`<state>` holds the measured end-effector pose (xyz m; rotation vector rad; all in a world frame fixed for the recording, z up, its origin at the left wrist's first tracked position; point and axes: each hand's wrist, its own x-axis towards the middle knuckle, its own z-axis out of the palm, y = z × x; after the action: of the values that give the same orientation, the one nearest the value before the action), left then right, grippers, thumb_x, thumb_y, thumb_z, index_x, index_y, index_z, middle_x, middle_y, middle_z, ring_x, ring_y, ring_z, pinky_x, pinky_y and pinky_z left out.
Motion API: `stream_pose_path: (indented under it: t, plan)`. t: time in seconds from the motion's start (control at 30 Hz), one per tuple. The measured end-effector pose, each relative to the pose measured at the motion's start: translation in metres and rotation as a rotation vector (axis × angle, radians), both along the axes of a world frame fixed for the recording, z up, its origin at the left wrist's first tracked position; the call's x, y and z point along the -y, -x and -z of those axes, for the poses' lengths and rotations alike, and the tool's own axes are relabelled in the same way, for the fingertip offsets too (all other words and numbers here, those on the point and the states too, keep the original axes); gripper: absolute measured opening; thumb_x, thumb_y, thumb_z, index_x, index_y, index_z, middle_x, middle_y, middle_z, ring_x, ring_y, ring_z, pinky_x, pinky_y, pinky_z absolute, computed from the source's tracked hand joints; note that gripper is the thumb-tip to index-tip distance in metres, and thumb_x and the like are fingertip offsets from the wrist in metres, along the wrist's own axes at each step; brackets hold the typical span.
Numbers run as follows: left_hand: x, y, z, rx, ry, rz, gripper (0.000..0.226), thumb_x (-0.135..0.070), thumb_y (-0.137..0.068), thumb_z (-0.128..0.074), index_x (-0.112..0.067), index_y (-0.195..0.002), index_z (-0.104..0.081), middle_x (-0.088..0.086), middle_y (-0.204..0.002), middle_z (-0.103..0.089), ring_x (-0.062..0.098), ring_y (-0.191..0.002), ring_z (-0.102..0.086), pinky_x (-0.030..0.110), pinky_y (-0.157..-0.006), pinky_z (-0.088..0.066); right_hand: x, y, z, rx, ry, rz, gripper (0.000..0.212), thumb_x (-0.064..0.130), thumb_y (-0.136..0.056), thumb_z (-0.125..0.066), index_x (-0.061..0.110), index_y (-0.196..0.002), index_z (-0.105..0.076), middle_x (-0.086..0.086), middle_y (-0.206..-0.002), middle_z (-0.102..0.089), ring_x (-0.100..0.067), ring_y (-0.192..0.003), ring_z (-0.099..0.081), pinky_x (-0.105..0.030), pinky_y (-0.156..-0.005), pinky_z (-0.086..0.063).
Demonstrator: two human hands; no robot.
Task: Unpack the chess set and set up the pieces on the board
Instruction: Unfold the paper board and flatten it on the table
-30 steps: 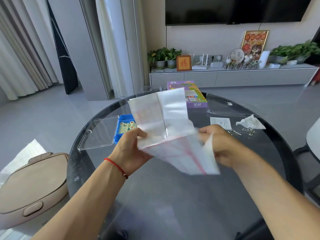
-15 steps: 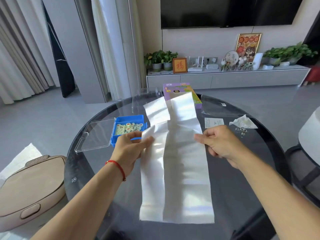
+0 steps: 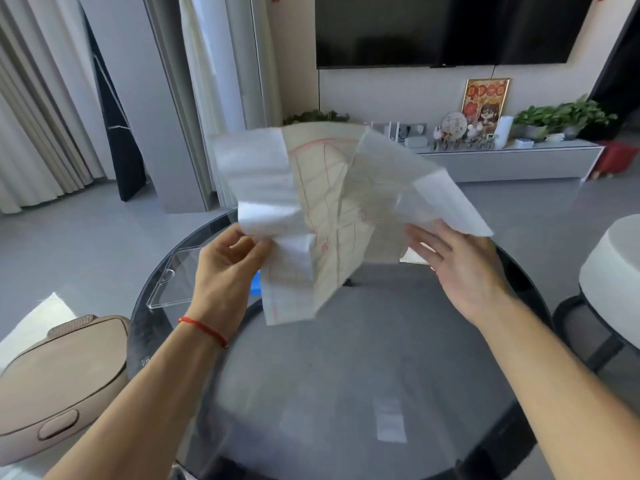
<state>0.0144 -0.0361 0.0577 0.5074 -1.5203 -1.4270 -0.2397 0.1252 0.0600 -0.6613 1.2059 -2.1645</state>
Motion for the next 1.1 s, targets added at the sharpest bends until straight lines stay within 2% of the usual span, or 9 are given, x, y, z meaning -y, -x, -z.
stream_pose_path:
  t: [0.17, 0.3, 0.4, 0.53, 0.63, 0.77, 0.87, 0.97, 1.1]
  plan:
    - [-0.006, -0.018, 0.002, 0.031, 0.145, 0.127, 0.018, -0.011, -0.087, -0.069, 0.007, -0.086, -0.069, 0.011, -0.097, -0.076, 0.026, -0.098, -0.071, 0.039, -0.088, -0.054, -0.025, 0.013, -0.009, 0.156, 0.146, -0.130, 0.035, 0.021, -0.068, -0.061, -0.001, -0.093, -0.071, -0.024, -0.097, -0.075, -0.040, -0.093, -0.074, -0.043, -0.079, -0.063]
    - [-0.006, -0.029, 0.029, 0.405, 0.407, 0.302, 0.012, 0.003, -0.081, -0.071, -0.008, -0.078, -0.073, -0.002, -0.109, -0.075, 0.014, -0.113, -0.066, 0.035, -0.102, -0.051, -0.054, 0.031, 0.013, -0.425, -0.313, -0.187, 0.026, 0.009, -0.092, -0.054, 0.007, -0.079, -0.076, -0.011, -0.085, -0.075, -0.024, -0.082, -0.068, -0.024, -0.072, -0.055]
    - [-0.003, -0.031, 0.057, 0.807, 0.574, 0.330, 0.018, -0.009, -0.090, -0.069, -0.024, -0.083, -0.076, -0.024, -0.114, -0.068, 0.002, -0.117, -0.060, 0.028, -0.102, -0.050, -0.072, 0.032, 0.032, -0.575, -0.671, -0.442, 0.030, 0.010, -0.101, -0.050, 0.005, -0.090, -0.078, -0.015, -0.096, -0.077, -0.029, -0.098, -0.069, -0.035, -0.089, -0.048]
    - [0.007, -0.041, 0.074, 1.072, 0.567, 0.492, 0.033, -0.002, -0.094, -0.057, -0.030, -0.092, -0.075, -0.024, -0.133, -0.057, 0.003, -0.128, -0.050, 0.020, -0.102, -0.046, -0.078, 0.016, 0.025, -0.991, -1.125, -0.575, 0.021, 0.044, -0.095, -0.063, 0.033, -0.092, -0.081, 0.023, -0.096, -0.076, 0.002, -0.100, -0.068, -0.033, -0.100, -0.047]
    - [0.007, -0.041, 0.063, 1.002, 0.583, 0.255, 0.046, 0.008, -0.091, -0.048, -0.029, -0.092, -0.074, -0.020, -0.131, -0.059, 0.009, -0.128, -0.052, 0.012, -0.099, -0.044, -0.075, -0.003, 0.006, -1.269, -1.322, -0.407, 0.034, 0.070, -0.085, -0.053, 0.044, -0.085, -0.075, 0.027, -0.093, -0.067, -0.005, -0.098, -0.063, -0.036, -0.089, -0.054]
    - [0.030, -0.034, 0.077, 1.095, 0.756, -0.231, 0.037, -0.019, -0.097, -0.050, -0.028, -0.131, -0.060, -0.002, -0.147, -0.048, 0.023, -0.139, -0.038, 0.047, -0.111, -0.040, -0.045, -0.032, 0.009, -1.532, -1.348, -0.237, 0.048, 0.072, -0.092, -0.045, 0.044, -0.126, -0.063, 0.011, -0.134, -0.056, -0.016, -0.132, -0.047, -0.043, -0.104, -0.043]
    - [0.055, -0.035, 0.104, 1.460, 0.658, -0.193, 0.053, -0.050, -0.103, -0.029, -0.047, -0.154, -0.014, 0.004, -0.167, -0.003, 0.032, -0.153, -0.001, 0.065, -0.118, -0.012, -0.018, -0.049, 0.033, -1.544, -1.246, -0.460, 0.073, 0.075, -0.094, -0.039, 0.047, -0.158, -0.019, 0.008, -0.169, -0.014, -0.020, -0.156, -0.011, -0.047, -0.123, -0.018]
    - [0.071, -0.039, 0.117, 1.530, 0.652, -0.149, 0.057, -0.059, -0.101, -0.015, -0.054, -0.151, 0.012, 0.000, -0.165, 0.017, 0.028, -0.152, 0.014, 0.066, -0.118, 0.000, 0.003, -0.063, 0.065, -1.551, -1.293, -0.618, 0.084, 0.081, -0.091, -0.030, 0.050, -0.157, 0.012, 0.005, -0.168, 0.023, -0.024, -0.155, 0.023, -0.056, -0.125, 0.006]
    - [0.089, -0.046, 0.119, 1.534, 0.646, -0.221, 0.058, -0.063, -0.097, -0.012, -0.055, -0.150, 0.011, 0.000, -0.166, 0.015, 0.028, -0.153, 0.012, 0.066, -0.118, -0.001, 0.025, -0.074, 0.087, -1.569, -1.291, -0.576, 0.085, 0.080, -0.093, -0.024, 0.045, -0.156, 0.021, -0.001, -0.164, 0.034, -0.032, -0.150, 0.033, -0.064, -0.119, 0.014]
